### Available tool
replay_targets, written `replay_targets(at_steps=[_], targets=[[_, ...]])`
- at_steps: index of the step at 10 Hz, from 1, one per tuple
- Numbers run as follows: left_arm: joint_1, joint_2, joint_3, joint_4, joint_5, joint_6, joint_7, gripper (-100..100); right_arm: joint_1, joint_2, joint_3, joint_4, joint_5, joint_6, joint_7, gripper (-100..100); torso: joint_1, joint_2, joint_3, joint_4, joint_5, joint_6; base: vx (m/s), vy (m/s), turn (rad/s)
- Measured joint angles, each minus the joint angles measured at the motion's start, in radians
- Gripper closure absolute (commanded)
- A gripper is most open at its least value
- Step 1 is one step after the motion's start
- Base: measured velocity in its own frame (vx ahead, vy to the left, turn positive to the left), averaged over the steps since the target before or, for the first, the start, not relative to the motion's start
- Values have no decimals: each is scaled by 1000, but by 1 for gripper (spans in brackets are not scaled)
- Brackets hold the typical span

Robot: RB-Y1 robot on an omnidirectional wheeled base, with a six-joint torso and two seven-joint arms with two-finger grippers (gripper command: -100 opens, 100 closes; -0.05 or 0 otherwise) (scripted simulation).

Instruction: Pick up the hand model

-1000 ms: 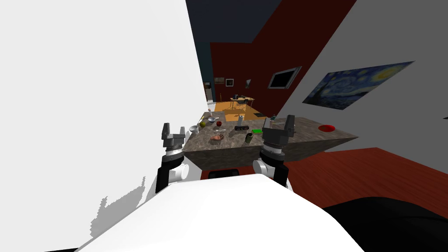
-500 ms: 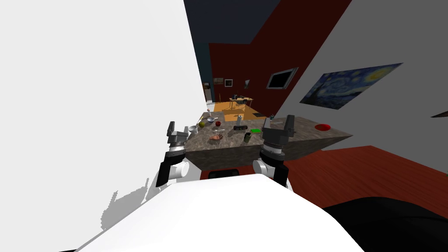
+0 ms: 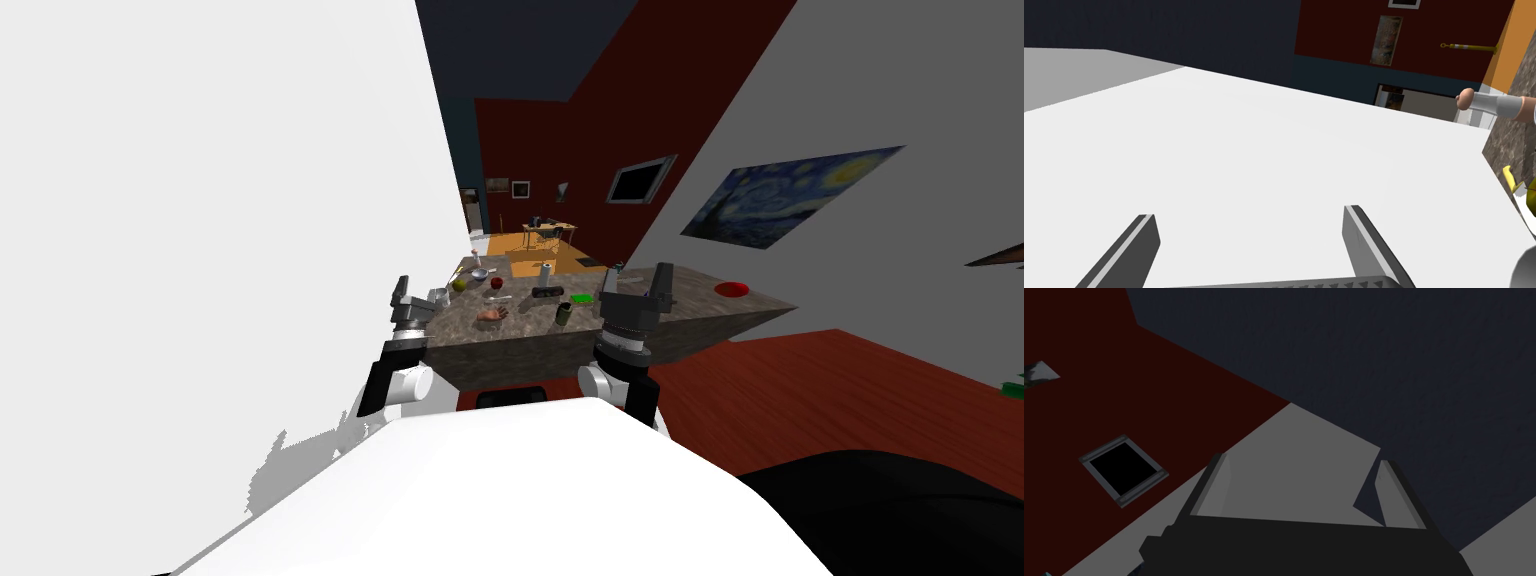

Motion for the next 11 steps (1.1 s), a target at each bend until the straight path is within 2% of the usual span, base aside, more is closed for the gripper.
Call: replay_targets(at_steps=[5,11], targets=[[-34,10,0,6,16,114,26,-100,0,0,0,0,0,0,0,0,0,0,0,0,0,0,1,-9,-26],[-38,10,0,8,17,126,28,-100,0,0,0,0,0,0,0,0,1,0,0,0,0,0,0,1,3]])
